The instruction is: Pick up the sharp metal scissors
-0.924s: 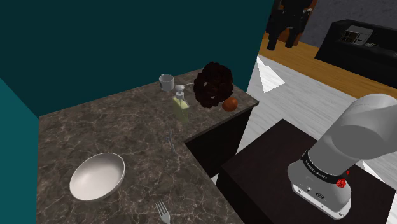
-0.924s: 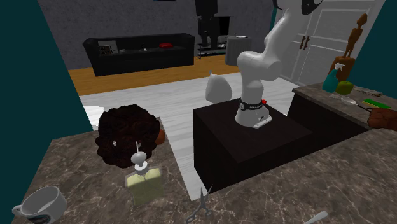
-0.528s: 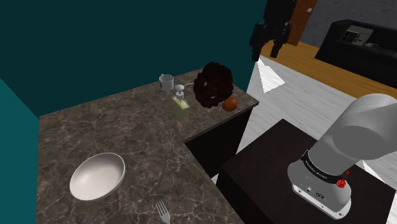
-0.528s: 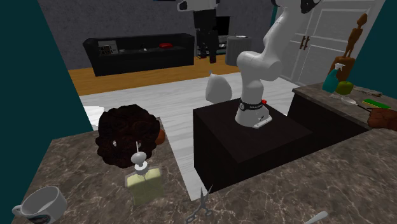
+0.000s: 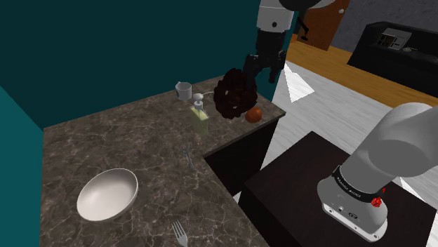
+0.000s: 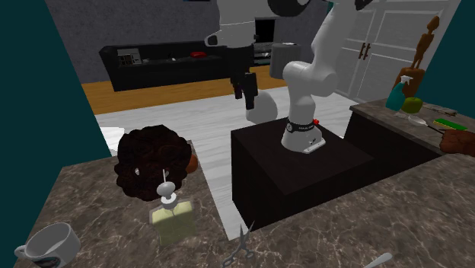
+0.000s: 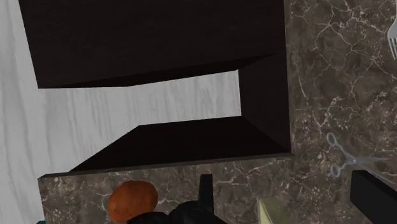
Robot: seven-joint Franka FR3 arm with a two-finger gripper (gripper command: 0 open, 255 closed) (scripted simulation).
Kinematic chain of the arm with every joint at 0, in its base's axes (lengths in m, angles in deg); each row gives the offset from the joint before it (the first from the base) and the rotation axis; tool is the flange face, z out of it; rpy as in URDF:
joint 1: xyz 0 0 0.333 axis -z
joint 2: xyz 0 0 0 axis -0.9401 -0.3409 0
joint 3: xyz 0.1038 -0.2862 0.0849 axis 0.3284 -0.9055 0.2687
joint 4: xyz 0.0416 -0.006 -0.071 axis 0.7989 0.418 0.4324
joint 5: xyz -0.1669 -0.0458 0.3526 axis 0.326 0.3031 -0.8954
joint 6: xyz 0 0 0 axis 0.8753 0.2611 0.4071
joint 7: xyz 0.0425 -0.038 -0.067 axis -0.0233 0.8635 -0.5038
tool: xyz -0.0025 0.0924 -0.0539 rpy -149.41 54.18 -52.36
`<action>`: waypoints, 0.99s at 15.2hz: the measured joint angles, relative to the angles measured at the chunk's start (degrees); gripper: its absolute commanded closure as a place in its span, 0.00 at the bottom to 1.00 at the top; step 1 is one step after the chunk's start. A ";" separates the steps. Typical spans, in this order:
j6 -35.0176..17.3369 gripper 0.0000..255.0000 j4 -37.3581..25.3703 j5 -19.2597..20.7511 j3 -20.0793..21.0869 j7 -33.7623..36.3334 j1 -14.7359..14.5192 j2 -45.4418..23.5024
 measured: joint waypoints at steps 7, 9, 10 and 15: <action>-10.88 0.00 -1.97 0.83 5.46 5.26 -0.96 -12.62; -14.20 0.00 -2.54 1.67 6.89 7.03 -1.24 -16.55; -15.56 0.00 -3.11 2.20 7.54 8.00 -1.39 -18.49; -21.12 0.00 -8.07 6.55 10.16 13.71 -2.46 -29.47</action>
